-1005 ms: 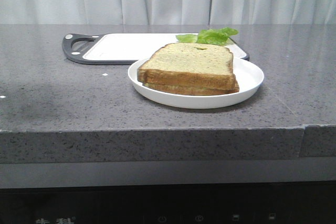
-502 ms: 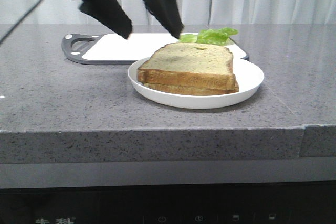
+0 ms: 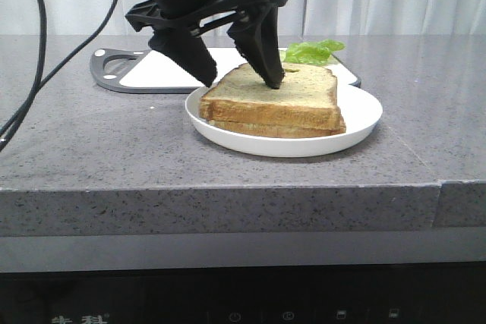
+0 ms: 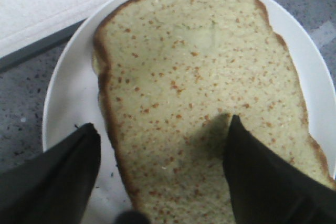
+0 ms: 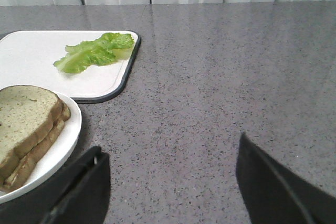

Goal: Left arm grabs bread, right arm adds lettuce
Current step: 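Lower the left gripper onto the top bread slice on the plate, then grasp the top bread slice with the left gripper and lift it away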

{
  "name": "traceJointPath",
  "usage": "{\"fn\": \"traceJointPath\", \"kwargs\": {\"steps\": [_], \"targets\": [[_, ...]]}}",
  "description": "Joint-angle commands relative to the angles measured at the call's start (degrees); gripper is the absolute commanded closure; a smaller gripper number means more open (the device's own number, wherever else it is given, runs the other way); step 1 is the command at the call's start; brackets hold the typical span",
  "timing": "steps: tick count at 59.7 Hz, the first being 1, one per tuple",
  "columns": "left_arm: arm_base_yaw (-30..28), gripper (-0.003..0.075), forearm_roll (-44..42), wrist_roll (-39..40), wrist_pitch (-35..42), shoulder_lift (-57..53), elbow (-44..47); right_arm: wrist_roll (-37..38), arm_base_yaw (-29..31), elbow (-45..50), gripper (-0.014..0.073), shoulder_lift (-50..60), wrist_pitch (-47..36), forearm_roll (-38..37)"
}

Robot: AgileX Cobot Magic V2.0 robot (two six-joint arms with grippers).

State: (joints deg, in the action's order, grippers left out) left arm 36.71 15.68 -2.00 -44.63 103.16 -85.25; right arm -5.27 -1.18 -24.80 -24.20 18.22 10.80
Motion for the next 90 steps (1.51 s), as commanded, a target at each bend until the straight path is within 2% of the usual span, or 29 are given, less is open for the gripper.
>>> {"fn": "traceJointPath", "kwargs": {"steps": [1,15,20,36,62,77,90], "targets": [[0.37,0.0389,0.74,0.1,1.61,-2.49,-1.94,-0.5,0.39,-2.18,0.0069,-0.5,-4.36,-0.58],[0.37,0.0685,-0.29,0.1,0.84,-2.49,-1.94,-0.5,0.39,-2.18,0.0069,-0.5,-4.36,-0.58],[0.37,0.074,-1.88,0.1,0.8,-2.49,-1.94,-0.5,0.39,-2.18,0.0069,-0.5,-4.36,-0.58],[0.37,0.0741,-3.3,0.1,2.36,-3.57,-2.54,-0.5,0.39,-2.18,0.0069,-0.5,-4.36,-0.58],[-0.35,0.0741,-4.4,0.1,10.7,-14.96,-0.45,-0.5,0.39,-2.18,0.0069,-0.55,-4.37,-0.58],[-2.29,0.0741,-10.78,0.1,25.71,-28.8,15.15,-0.5,0.39,-2.18,0.0069,-2.36,-5.29,-0.58],[-5.1,0.0741,-12.7,0.1,39.14,-42.22,29.76,-0.57,0.39,-4.11,0.0069,-9.16,-5.15,-0.58]]}}
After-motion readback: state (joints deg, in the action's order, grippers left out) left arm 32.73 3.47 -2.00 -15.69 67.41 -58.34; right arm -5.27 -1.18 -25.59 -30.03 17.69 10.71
